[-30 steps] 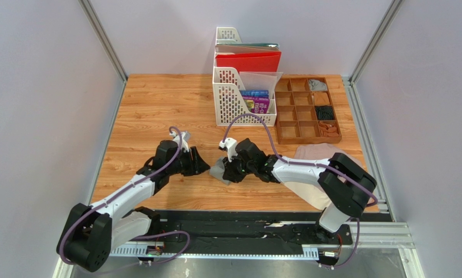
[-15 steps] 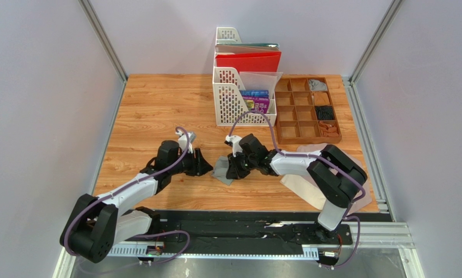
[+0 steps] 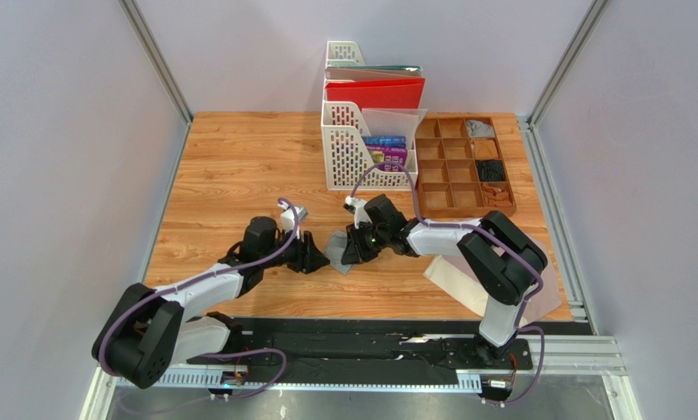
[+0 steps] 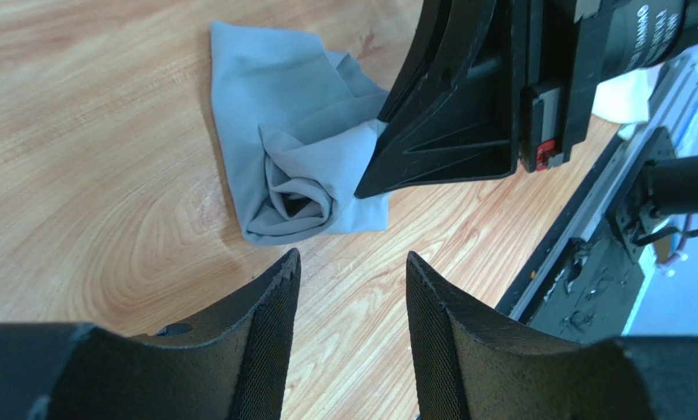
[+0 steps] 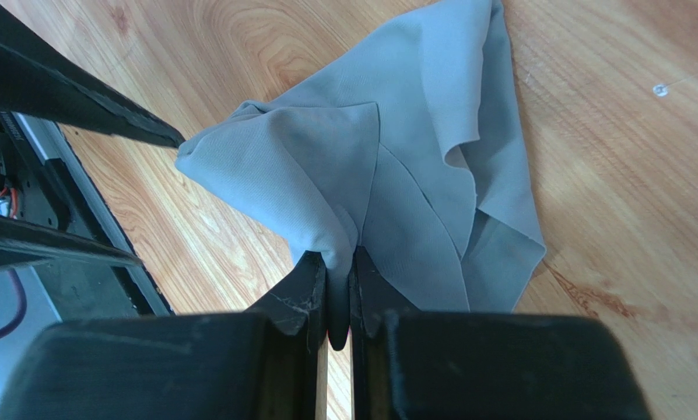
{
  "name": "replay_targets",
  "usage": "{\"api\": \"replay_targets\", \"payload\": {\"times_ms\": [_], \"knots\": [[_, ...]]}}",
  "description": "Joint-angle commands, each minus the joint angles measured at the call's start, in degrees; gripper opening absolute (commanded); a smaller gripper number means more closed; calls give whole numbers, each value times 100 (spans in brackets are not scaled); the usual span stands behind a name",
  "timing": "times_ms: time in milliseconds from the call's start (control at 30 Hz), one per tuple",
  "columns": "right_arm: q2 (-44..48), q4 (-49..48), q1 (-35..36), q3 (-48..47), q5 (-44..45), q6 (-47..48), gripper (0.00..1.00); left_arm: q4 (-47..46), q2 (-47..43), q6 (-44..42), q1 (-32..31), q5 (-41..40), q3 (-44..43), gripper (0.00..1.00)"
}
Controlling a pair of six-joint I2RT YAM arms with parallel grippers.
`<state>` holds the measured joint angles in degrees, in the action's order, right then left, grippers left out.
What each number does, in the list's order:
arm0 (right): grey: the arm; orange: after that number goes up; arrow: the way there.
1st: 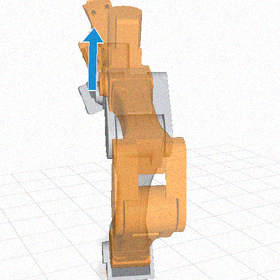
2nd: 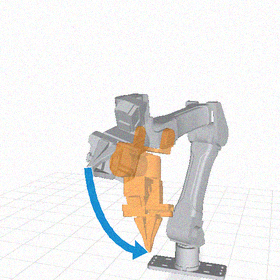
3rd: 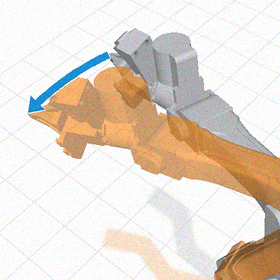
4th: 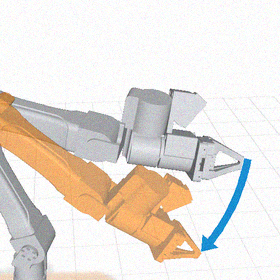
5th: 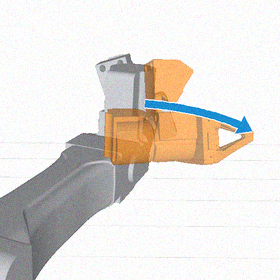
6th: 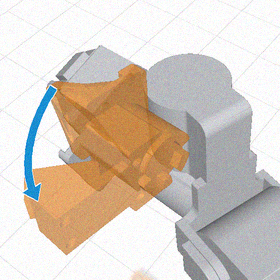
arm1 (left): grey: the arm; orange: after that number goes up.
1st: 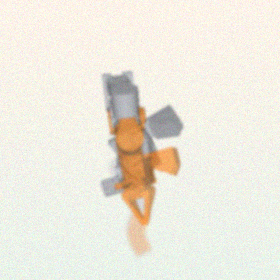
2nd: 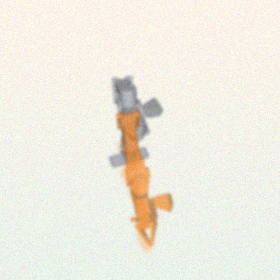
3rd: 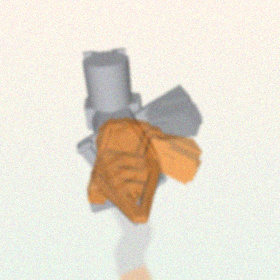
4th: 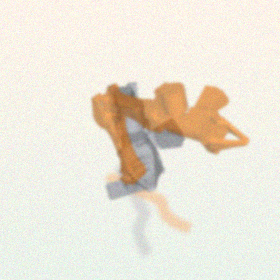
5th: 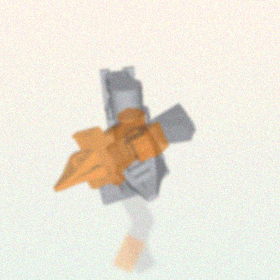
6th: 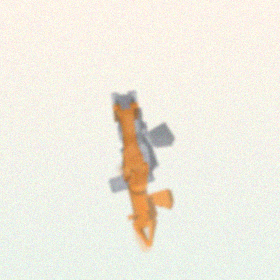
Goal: Roll the underwear
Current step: Roll the underwear at the center of the board.
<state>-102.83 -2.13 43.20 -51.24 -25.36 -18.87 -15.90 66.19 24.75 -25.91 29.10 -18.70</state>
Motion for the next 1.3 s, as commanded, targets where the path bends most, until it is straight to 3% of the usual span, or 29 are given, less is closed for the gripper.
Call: {"api": "replay_targets", "payload": {"times_ms": [0,200,667,867,967,1000,1067,1100,1267], "knots": [[-97,20,-40,-211,-188,-134,8,-273,131,-401,-107,-203,-257,54],[-88,55,-49,-211,-179,-125,8,-168,201,-559,-160,-791,-406,54],[-106,46,-66,-202,-188,-187,8,-133,702,-832,-397,-924,-714,49],[-45,11,-92,-167,-241,-240,8,-115,921,-849,-415,-977,-855,26],[34,2,-92,-123,-258,-283,15,-220,1070,-849,-432,-915,-933,9],[69,11,-92,-105,-258,-284,25,-238,1132,-849,-432,-889,-969,6],[210,107,-101,-96,-241,-284,35,-194,1325,-849,-432,-906,-1091,0],[263,160,-101,-88,-223,-275,41,-168,1396,-849,-432,-915,-1136,0],[780,564,-171,27,66,-187,54,16,1668,-744,-432,-1003,-1442,0]]}}
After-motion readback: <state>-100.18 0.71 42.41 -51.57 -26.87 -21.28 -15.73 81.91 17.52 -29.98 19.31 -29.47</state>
